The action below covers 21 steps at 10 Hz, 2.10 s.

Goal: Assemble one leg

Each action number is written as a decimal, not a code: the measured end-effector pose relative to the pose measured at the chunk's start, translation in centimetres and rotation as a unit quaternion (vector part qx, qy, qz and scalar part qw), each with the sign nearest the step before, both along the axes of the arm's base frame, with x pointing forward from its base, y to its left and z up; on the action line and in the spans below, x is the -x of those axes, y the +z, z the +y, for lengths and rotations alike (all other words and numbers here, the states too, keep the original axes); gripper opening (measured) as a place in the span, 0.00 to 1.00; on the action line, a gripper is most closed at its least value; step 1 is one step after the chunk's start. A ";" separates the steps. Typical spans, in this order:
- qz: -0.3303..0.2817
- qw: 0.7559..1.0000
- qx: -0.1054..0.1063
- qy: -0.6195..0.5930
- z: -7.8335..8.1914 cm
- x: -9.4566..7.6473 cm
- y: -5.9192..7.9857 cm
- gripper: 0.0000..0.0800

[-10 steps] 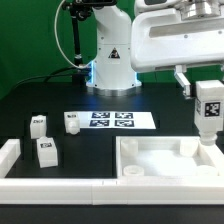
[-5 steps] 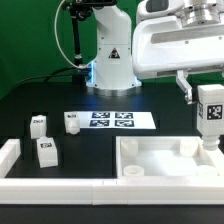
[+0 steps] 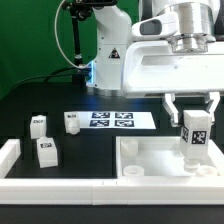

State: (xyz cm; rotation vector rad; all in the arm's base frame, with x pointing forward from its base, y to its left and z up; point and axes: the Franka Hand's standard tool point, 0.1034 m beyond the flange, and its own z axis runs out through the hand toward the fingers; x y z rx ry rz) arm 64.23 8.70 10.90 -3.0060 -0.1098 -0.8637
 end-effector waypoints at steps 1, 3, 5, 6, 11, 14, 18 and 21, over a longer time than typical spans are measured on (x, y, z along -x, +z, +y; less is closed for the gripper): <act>0.002 1.000 -0.002 -0.002 0.1 0.1 -0.1 0.36; 0.009 1.000 -0.008 -0.002 1.7 0.9 -0.5 0.36; 0.013 1.000 -0.010 -0.001 2.4 1.4 -0.9 0.36; 0.015 1.000 -0.009 0.001 2.6 1.5 -1.3 0.36; -0.003 1.000 -0.007 0.001 2.5 1.1 -1.4 0.36; -0.001 1.000 -0.009 0.000 2.5 1.1 -0.7 0.36; 0.010 1.000 -0.012 0.001 2.6 1.5 -0.1 0.36; 0.017 1.000 -0.006 0.001 2.3 2.0 -1.9 0.36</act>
Offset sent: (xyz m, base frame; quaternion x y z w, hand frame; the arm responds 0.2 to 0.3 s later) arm -0.0261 0.0125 -0.0019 -0.0117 -0.0251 0.0317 0.9991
